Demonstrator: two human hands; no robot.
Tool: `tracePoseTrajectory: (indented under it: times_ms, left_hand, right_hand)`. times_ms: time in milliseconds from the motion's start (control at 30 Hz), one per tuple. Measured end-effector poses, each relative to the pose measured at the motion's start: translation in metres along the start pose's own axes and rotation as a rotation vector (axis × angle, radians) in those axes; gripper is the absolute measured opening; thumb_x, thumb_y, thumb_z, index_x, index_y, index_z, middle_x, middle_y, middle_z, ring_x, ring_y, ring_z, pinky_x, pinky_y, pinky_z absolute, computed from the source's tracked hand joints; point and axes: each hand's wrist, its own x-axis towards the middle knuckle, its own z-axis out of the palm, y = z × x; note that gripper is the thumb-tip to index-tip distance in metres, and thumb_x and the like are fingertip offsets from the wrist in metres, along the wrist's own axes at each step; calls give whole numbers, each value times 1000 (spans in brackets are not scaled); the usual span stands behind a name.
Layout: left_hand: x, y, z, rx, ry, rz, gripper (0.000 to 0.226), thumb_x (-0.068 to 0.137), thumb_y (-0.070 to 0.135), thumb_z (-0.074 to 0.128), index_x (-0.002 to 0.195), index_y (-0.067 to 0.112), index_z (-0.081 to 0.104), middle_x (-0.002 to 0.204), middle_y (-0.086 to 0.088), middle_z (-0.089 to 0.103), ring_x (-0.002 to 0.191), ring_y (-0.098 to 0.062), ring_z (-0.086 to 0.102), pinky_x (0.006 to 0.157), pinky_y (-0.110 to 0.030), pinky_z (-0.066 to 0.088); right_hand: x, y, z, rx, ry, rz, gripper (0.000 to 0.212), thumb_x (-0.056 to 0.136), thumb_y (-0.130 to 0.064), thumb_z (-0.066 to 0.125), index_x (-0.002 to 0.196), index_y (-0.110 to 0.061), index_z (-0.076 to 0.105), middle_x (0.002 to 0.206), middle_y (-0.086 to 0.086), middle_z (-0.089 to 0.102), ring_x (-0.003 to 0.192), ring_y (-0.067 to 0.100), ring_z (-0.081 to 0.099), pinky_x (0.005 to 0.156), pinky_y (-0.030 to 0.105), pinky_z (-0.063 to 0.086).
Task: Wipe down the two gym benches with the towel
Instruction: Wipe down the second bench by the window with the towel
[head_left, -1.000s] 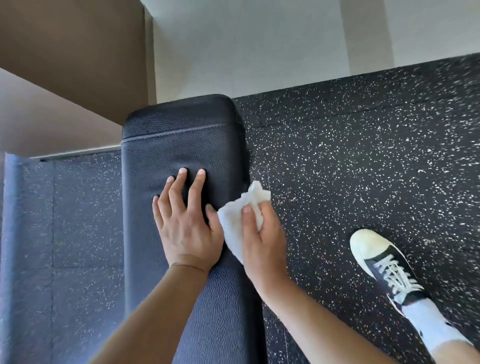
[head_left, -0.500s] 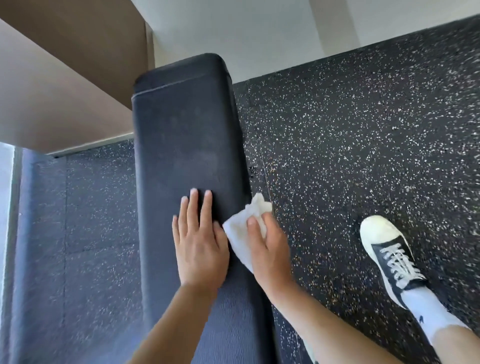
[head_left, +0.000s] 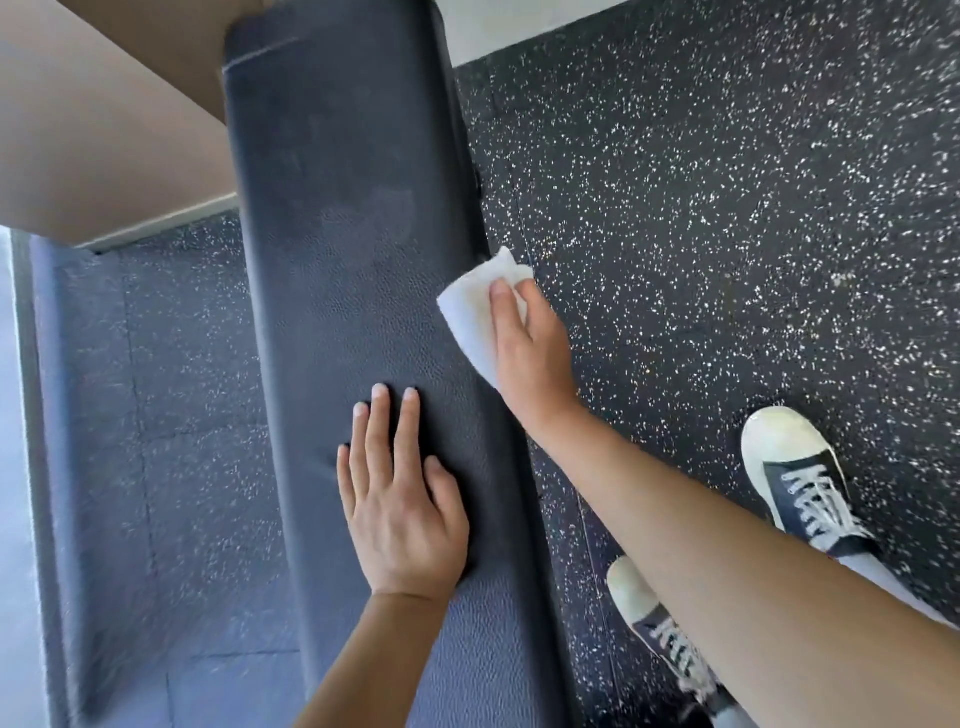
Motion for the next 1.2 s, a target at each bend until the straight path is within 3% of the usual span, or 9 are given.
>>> tracePoseTrajectory:
  times_ms: [167,267,333,500,667,767,900,1033,1200]
  left_hand:
    - [-2,1,-1,-11,1,-9,66,98,26,38,164,26,35,174,2,25,162,-22,19,129,-51,20]
    - [-1,2,-3,-13,3,-15,66,98,27,37,164,26,35,174,2,25,162,-22,19,129,-53,21]
    - [-1,2,-3,-5,8,-10,65,98,26,38,163,26,36,174,2,25,162,-22,19,128,-53,21]
    - [0,3,-3,-6,20,-7,65,98,25,39,162,23,38,173,-1,28,161,-25,21,128,-52,22]
    - [-1,4,-4,-15,23,-7,65,97,24,39,162,24,38,173,-2,28,161,-25,21,129,-50,20]
    - [-2,5,-5,-11,19,-13,65,97,24,41,162,24,38,173,-1,28,161,-24,21,129,-50,20]
    - [-1,8,-9,-41,1,-23,61,98,21,42,159,18,41,172,-3,29,161,-27,22,129,-53,20]
    - [-27,11,-14,-60,-17,-71,58,101,19,41,159,15,41,172,-6,29,160,-30,22,129,-54,20]
    - [-137,-2,-20,4,-124,-57,61,106,27,34,166,24,26,177,3,14,164,-22,11,131,-50,13]
  right_hand:
    - [-113,51,-34,-45,-77,38,28,107,-42,42,94,-22,56,80,-5,59,80,19,58,79,44,46]
    - [-197,85,-63,-19,-152,147,39,103,-63,37,110,-33,61,101,-17,66,104,12,66,90,15,45]
    - [-216,92,-67,-31,-129,163,36,102,-65,35,111,-41,60,107,-22,67,106,3,64,90,9,41]
    - [-147,63,-43,-37,-70,162,32,105,-47,37,92,-24,56,80,-7,60,79,17,59,79,48,48]
    - [-100,44,-31,-20,-54,125,31,107,-43,39,97,-22,60,83,-6,65,82,14,59,79,44,47]
    - [-121,51,-38,-52,-63,138,37,108,-42,38,98,-14,60,82,3,65,81,24,59,80,50,48]
    - [-182,68,-55,-28,-73,180,35,107,-43,38,88,-20,56,76,-6,57,74,14,53,73,42,44]
    - [-214,81,-69,-7,-132,226,47,105,-49,36,100,-9,60,93,6,67,92,22,62,87,45,47]
    - [-146,60,-49,-27,-108,275,38,104,-50,39,85,-21,55,69,-11,57,67,9,52,66,37,40]
